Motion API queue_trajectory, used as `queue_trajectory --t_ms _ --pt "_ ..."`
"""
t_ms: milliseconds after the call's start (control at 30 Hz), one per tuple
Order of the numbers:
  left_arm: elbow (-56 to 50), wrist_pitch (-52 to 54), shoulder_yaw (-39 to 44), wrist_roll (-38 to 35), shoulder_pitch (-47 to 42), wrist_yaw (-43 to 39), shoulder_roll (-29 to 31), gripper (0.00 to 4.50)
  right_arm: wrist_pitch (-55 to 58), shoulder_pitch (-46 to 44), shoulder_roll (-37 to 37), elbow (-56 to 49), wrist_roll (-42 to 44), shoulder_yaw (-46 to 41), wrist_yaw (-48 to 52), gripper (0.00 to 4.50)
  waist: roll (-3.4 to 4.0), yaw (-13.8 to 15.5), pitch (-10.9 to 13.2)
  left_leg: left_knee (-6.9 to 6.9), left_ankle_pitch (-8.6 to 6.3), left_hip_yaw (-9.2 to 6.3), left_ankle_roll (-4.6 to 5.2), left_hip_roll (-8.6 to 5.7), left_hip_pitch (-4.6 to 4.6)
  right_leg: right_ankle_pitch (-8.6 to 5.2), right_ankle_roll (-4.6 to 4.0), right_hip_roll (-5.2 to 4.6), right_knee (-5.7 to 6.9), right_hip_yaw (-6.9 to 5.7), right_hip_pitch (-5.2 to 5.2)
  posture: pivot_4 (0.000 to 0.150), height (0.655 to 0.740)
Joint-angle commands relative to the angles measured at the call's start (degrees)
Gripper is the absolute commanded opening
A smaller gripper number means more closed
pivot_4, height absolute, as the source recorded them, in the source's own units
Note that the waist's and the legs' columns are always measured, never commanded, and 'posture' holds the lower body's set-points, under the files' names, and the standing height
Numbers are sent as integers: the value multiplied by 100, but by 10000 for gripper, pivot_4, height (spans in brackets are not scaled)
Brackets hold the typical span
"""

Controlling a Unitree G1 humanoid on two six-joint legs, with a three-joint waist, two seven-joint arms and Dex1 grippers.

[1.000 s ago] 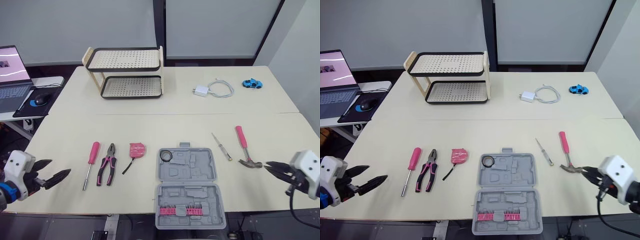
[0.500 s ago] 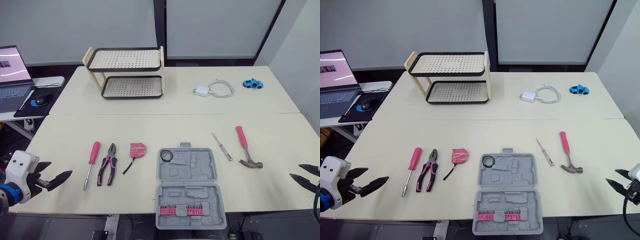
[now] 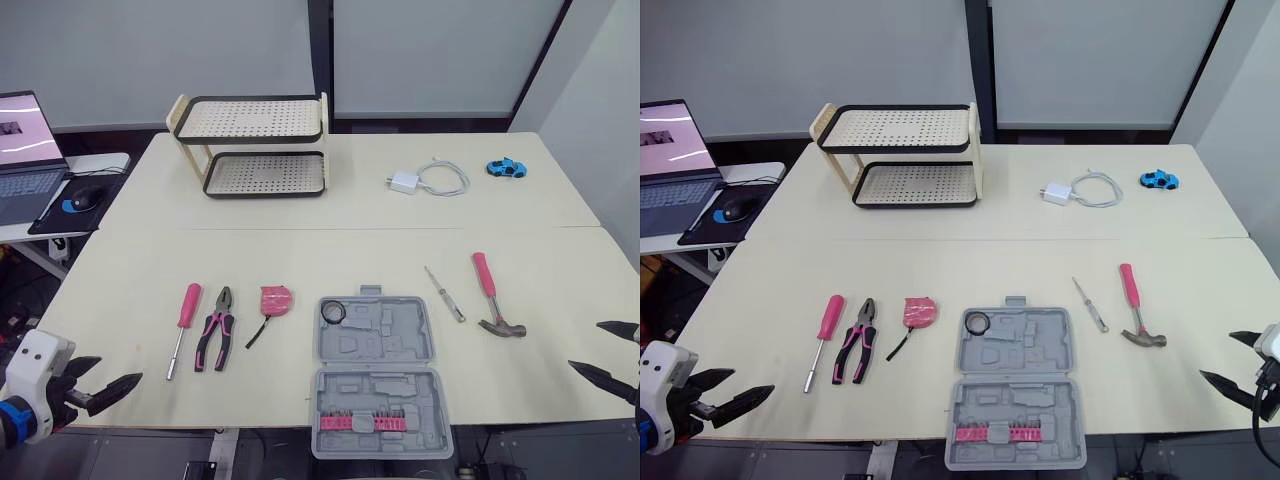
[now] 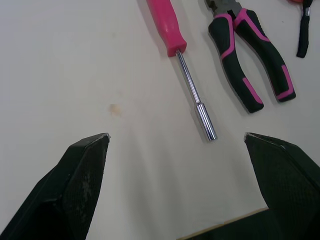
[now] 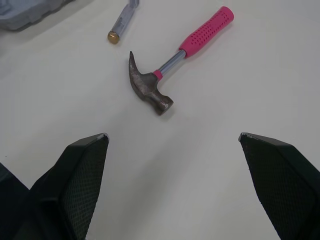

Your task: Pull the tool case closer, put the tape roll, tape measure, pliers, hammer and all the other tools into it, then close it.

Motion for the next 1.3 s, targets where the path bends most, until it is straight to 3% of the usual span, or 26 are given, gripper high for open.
queue_trajectory --t_ms 33,800,1067,1300 --pt "172 -261 139 79 8 -140 32 45000 65 -60 -176 -184 157 -38 155 44697 0 7 0 0 0 -1 0 0 1 0 0 0 -2 -1 3 1500 7400" --pt "1091 -1109 -53 225 -112 -507 -102 45000 152 -83 -274 -364 278 -61 399 44697 -1 11 0 -1 -2 -5 3 2 1 0 0 0 -10 -6 7 1500 7400" --pt "106 -849 -278 -26 -81 -322 -555 45000 751 -182 -284 -1820 829 169 385 44697 -3 16 -1 0 -2 -8 3 5 1 0 1 0 -10 -7 8 1500 7400" --pt "-1510 -157 -836 -378 -303 596 -1328 45000 1852 -1132 -389 -3293 1840 1264 -45 44697 -8 51 -1 4 -2 -11 2 5 0 1 1 1 -10 -10 9 1500 7400"
